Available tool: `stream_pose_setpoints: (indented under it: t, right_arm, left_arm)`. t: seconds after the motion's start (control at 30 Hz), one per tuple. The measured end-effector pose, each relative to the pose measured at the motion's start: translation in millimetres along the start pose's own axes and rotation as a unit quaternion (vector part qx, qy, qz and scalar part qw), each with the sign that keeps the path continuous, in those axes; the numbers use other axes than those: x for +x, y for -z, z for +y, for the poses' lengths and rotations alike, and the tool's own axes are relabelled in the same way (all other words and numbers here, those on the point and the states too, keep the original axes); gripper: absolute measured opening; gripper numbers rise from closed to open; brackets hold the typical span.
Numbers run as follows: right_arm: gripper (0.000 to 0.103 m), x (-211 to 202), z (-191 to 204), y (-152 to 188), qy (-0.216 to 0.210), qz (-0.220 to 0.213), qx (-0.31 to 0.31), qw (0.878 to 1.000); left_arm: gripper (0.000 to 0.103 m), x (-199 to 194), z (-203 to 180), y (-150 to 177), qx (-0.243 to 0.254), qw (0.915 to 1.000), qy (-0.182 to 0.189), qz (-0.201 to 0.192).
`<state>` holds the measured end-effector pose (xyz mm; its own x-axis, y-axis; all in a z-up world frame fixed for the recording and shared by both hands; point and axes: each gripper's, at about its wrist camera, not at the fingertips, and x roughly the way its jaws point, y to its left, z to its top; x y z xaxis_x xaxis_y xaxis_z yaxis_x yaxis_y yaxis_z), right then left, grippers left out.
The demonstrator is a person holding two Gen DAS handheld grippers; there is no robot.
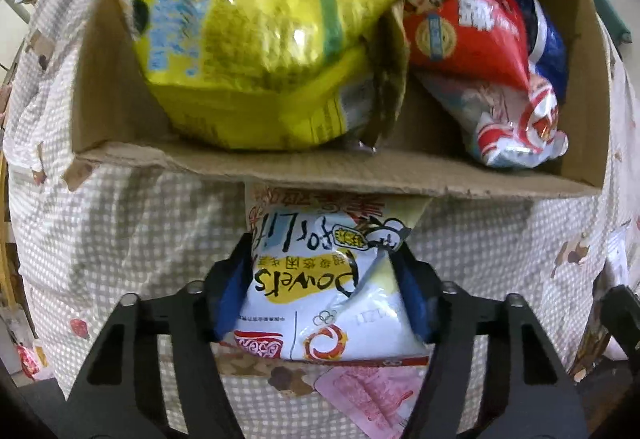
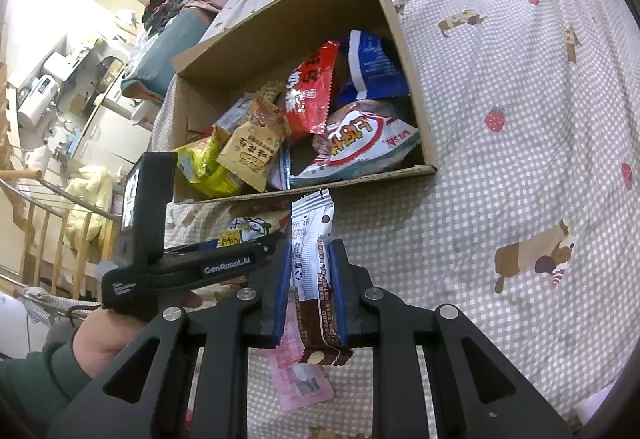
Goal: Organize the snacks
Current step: 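Carry the Dowels bag and brown-and-white bar over the box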
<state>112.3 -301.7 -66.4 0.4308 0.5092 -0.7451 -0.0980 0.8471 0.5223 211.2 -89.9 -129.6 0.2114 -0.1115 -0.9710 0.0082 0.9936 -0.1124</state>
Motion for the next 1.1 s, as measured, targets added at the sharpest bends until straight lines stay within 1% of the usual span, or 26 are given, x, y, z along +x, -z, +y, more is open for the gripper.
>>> stream_pose_setpoints:
  t: [0.03, 0.07, 0.1, 0.17, 0.3, 0.53, 0.63, 0.73, 0.83, 0.87, 0.93, 0.97, 1.03, 1.1]
  right_arm:
    - [0.020, 0, 0, 0, -0.001, 0.000, 0.000, 1.000]
    - [0.020, 0, 1, 0, -0.003, 0.000, 0.000, 1.000]
    - [0.020, 0, 1, 0, -0.004, 0.000, 0.000, 1.000]
    - [0.020, 0, 2, -1, -0.005, 0.000, -0.002, 1.000]
    - [0.020, 1, 4, 0, -0.005, 0.001, -0.004, 1.000]
    - [0.020, 1, 7, 3, -0.004, 0.001, -0.007, 1.000]
    - [0.020, 1, 10, 5, -0.004, 0.000, -0.010, 1.000]
    - [0.020, 0, 12, 9, -0.006, -0.001, -0.013, 1.000]
    - [0.020, -3, 14, 11, -0.008, -0.003, -0.015, 1.000]
    - [0.020, -4, 14, 11, -0.008, -0.004, -0.016, 1.000]
    - [0.020, -8, 16, 13, -0.016, -0.007, -0.017, 1.000]
    - [0.020, -12, 18, 12, -0.025, -0.012, -0.019, 0.999]
    - [0.020, -20, 22, 8, -0.034, -0.025, -0.026, 0.999]
    - [0.020, -28, 27, 3, -0.041, -0.039, -0.031, 0.998]
  left_arm:
    - [0.054, -2, -1, 0, 0.005, 0.9999, -0.007, -0.006]
    - [0.052, -5, -2, 0, 0.008, 0.9999, -0.011, -0.009]
    - [0.051, -10, 7, 5, 0.005, 0.9999, -0.010, -0.009]
    - [0.048, -14, 12, 8, -0.006, 1.0000, -0.004, -0.006]
    - [0.046, -30, 17, 16, -0.002, 0.9996, -0.017, -0.023]
    - [0.041, -60, 26, 35, 0.002, 0.9987, -0.024, -0.044]
    - [0.040, -74, 32, 48, 0.007, 0.9975, -0.030, -0.063]
    - [0.039, -85, 40, 57, 0.002, 0.9966, -0.026, -0.078]
    - [0.039, -107, 42, 65, 0.000, 0.9949, -0.023, -0.099]
    - [0.039, -114, 46, 66, -0.001, 0.9943, -0.020, -0.105]
    - [0.039, -130, 53, 70, -0.013, 0.9929, 0.000, -0.118]
    - [0.039, -138, 54, 70, -0.014, 0.9915, 0.004, -0.129]
    - [0.039, -157, 56, 67, -0.008, 0.9872, -0.004, -0.159]
    - [0.039, -168, 60, 59, -0.006, 0.9841, -0.007, -0.177]
